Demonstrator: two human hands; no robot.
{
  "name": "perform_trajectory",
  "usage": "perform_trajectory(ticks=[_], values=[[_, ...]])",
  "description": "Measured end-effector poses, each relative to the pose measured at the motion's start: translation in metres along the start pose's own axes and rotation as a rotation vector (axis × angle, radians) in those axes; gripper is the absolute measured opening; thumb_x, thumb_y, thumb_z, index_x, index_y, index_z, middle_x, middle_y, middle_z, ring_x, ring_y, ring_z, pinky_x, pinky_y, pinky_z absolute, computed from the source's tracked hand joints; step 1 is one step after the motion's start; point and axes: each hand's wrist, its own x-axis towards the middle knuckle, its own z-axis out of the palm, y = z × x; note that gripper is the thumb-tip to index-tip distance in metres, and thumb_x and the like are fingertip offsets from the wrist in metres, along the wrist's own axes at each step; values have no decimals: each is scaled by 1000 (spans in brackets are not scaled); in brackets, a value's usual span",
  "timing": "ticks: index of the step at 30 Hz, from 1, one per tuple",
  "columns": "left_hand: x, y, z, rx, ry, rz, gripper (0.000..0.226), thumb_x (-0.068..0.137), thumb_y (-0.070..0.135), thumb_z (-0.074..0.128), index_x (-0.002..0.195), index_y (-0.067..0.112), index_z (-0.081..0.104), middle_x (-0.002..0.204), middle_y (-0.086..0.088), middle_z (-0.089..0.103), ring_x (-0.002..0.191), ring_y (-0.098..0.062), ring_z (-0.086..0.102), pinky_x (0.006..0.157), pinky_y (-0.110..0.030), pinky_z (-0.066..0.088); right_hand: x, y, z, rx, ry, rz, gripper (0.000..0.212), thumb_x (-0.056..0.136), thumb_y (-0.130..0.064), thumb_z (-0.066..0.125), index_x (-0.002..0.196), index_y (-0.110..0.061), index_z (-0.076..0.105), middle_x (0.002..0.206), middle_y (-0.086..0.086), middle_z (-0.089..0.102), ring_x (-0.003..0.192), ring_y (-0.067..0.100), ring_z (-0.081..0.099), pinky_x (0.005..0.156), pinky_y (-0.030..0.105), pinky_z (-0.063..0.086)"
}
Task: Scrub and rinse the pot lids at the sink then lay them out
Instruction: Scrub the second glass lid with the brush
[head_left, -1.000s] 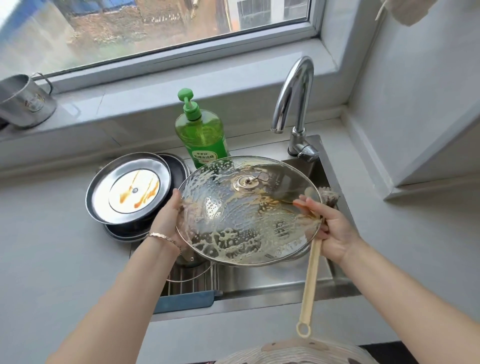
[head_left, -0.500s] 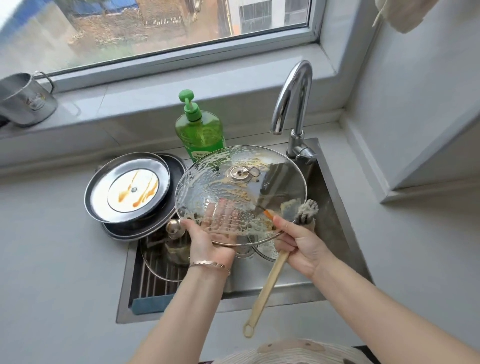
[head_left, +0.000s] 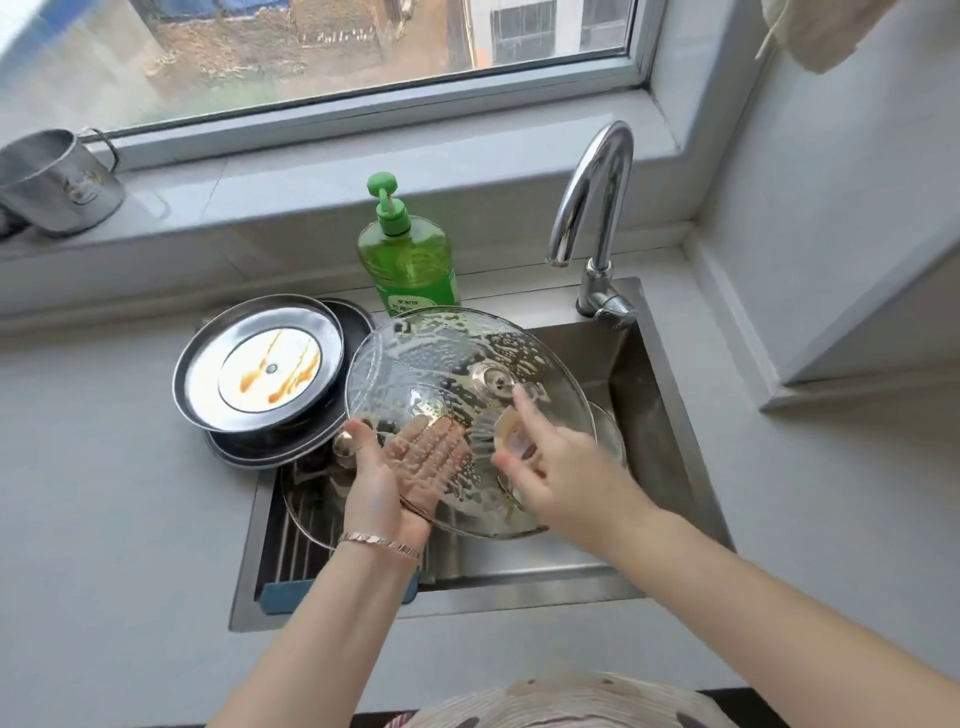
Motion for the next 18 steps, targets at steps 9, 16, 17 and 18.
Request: perform_trajectory(ticks=[9, 16, 17, 18], values=[[-7, 1, 1, 2, 5, -34, 65, 89, 60, 30, 97, 0, 55, 96, -19, 64, 89, -29, 64, 72, -36, 50, 7, 18, 2, 87, 153, 178, 50, 95, -48, 39, 143, -40, 29, 66, -8, 60, 66, 8, 53, 62, 30, 43], [-6, 5, 6, -74, 26, -50, 69, 90, 60, 29, 114, -1, 49, 95, -19, 63, 87, -28, 62, 72, -40, 49, 19, 44, -15, 102, 210, 397, 50, 96, -51, 35, 143, -38, 31, 118, -2, 63, 107, 20, 55, 83, 34, 45], [-6, 5, 8, -67, 27, -48, 69, 90, 60, 30, 116, -1, 49, 96, -19, 63, 87, -28, 62, 72, -40, 49, 15, 35, -13, 85, 184, 342, 49, 96, -51, 35, 143, -39, 30, 107, -5, 66, 101, 18, 57, 80, 33, 47], [-6, 6, 9, -53, 34, -49, 70, 89, 60, 30, 117, -1, 49, 98, -19, 63, 89, -28, 62, 74, -39, 49, 8, 23, -5, 46, 155, 221, 49, 95, -50, 35, 143, -41, 28, 84, -8, 64, 84, 14, 58, 70, 30, 48]])
